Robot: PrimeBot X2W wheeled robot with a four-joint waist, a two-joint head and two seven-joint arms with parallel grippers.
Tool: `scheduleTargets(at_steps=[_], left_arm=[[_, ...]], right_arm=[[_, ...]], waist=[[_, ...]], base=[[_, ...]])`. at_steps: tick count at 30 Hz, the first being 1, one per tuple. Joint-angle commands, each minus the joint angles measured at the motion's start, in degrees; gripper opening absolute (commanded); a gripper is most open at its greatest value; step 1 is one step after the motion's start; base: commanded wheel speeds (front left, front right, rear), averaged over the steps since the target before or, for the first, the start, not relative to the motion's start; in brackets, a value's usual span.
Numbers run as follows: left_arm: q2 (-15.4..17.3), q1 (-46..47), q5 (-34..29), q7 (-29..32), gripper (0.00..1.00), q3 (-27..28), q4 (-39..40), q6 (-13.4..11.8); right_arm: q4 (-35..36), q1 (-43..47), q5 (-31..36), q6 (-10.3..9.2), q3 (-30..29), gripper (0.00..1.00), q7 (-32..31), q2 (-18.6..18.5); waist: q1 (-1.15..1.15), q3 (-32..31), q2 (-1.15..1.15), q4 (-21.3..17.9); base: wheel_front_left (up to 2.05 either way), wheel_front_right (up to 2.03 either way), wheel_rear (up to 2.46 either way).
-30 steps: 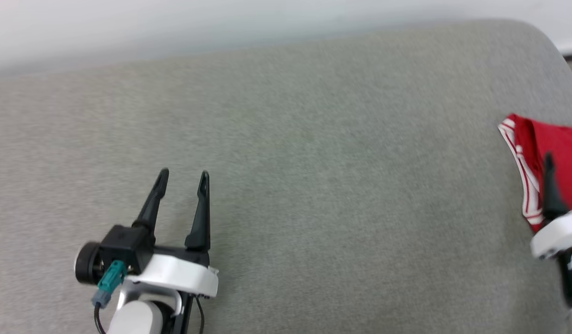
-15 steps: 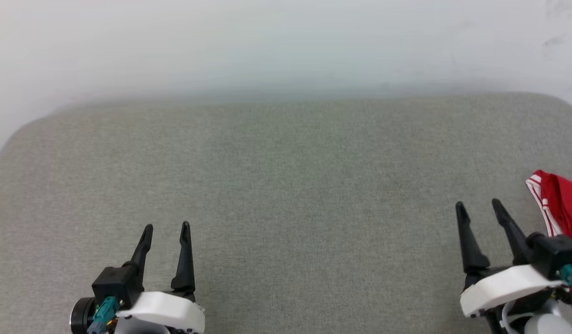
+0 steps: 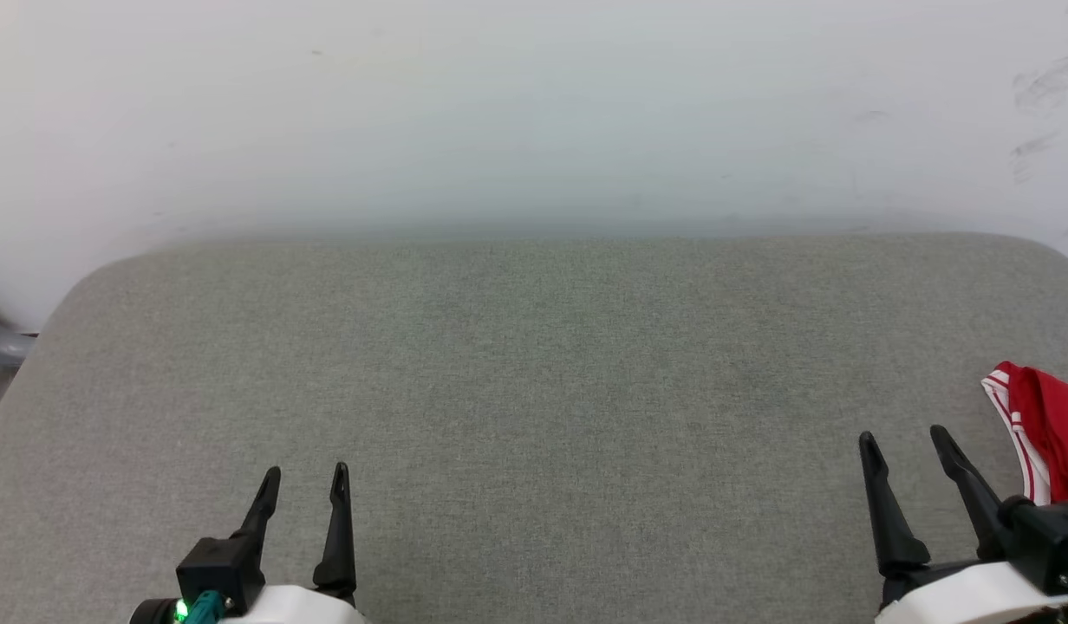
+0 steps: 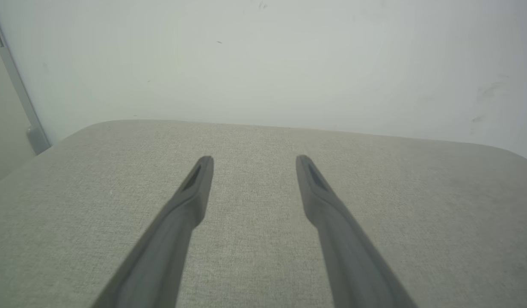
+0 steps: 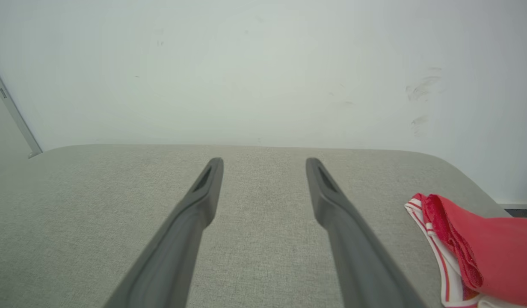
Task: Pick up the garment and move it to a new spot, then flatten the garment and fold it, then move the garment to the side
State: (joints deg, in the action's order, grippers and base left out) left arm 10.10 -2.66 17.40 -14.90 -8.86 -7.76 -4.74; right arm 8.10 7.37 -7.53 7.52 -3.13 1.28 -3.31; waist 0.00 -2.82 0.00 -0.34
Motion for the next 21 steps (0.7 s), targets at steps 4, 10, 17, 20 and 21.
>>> scheduleTargets(at_steps=[4,10,17,20,21], left_arm=[[0.4,-1.0,-0.9,-0.4,1.0,-0.2,-0.5,0.0],[0.2,-1.6,-1.7,-0.4,1.0,-0.3,-0.7,-0.1],[0.0,-0.9,-2.2,-0.4,1.0,-0.3,-0.9,0.2],[0.2,-0.7,-2.1,-0.4,1.0,0.0,-0.9,0.5],[0.3,-0.6,-2.2,-0.4,1.0,0.1,-0.9,0.5]], right_arm=[[2.3,2.4,0.8,-0.07,-1.0,1.0,-1.9,0.4],[4.1,3.8,0.6,-0.07,-1.9,1.0,-3.3,0.5],[4.4,3.9,0.4,-0.07,-1.6,1.0,-3.2,0.6],[4.4,3.9,0.3,-0.07,-1.4,1.0,-3.2,0.6],[4.4,3.9,0.3,-0.07,-1.4,1.0,-3.2,0.6]], waist=[[0.0,-0.6,0.0,-0.2],[0.0,-0.9,0.0,-0.3],[0.0,-0.6,0.0,-0.3],[0.0,-0.4,0.0,-0.3],[0.0,-0.4,0.0,-0.3]], base=[[0.0,0.0,0.0],[0.0,0.0,0.0],[0.0,0.0,0.0],[0.0,0.0,0.0],[0.0,0.0,0.0]])
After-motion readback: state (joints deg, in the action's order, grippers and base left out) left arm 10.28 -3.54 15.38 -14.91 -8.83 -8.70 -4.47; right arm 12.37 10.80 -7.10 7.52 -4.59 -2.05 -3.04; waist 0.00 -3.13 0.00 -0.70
